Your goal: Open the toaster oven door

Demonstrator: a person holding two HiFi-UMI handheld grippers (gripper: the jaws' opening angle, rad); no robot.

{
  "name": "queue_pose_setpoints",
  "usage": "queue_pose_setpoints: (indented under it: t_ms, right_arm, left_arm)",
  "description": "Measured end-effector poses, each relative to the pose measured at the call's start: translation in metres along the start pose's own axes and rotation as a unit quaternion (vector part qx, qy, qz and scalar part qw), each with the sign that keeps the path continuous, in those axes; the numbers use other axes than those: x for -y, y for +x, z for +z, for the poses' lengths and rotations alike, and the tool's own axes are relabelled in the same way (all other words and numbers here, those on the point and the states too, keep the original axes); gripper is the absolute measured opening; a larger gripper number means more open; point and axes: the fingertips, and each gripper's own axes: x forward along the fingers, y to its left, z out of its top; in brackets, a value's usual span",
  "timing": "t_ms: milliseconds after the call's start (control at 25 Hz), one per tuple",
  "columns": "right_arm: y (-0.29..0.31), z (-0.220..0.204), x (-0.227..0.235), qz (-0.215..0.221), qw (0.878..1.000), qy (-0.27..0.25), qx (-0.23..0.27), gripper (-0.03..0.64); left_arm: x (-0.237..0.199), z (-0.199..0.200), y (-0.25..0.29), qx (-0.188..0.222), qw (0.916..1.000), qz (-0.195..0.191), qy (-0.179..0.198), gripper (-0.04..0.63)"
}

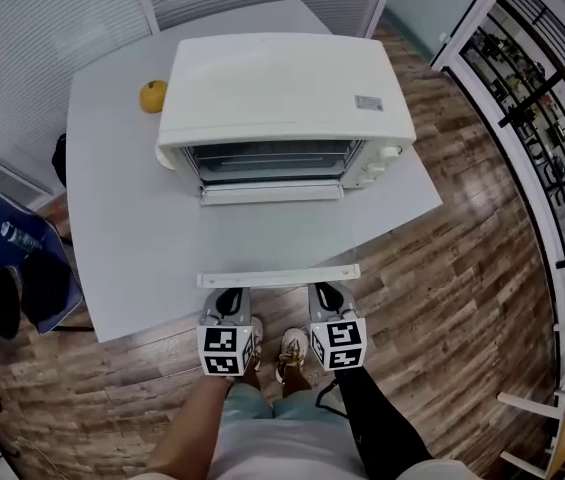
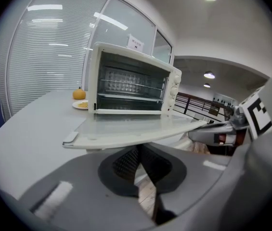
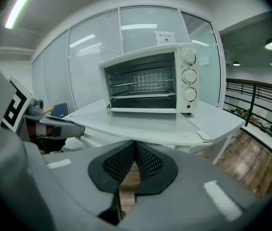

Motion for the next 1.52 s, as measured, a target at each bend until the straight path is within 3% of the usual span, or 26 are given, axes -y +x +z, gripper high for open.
queue_pose_setpoints:
  t_ms: [440,880,1200,1520]
  right_arm:
    - [0.01,-0.024,0.003,-0.018,1.0,0.006,0.021,0.004]
    - [0.011,-0.026,0.002,-0.014,0.999,-0.005,0.028,0.005]
    - [-0.009,-0.039,-0.001,-0.004,1.0,-0.006,0.016,0.005]
    - [-0.032,-0.019,-0.009,0.026,0.998,-0.022,0.049,0.005]
  left_arm:
    - [-0.004,-0.024,0.01,0.024,0.9995,0.01,-0.017,0.057]
    - [-0.004,-0.025,0.01,0.038,0.9991,0.017,0.003,0.057]
    - [0.009,-0.045,-0.009,0.014,0.9994,0.028,0.015,0.057]
    - [0.018,-0.029,-0.028,0.035,0.9976,0.055,0.022,0.057]
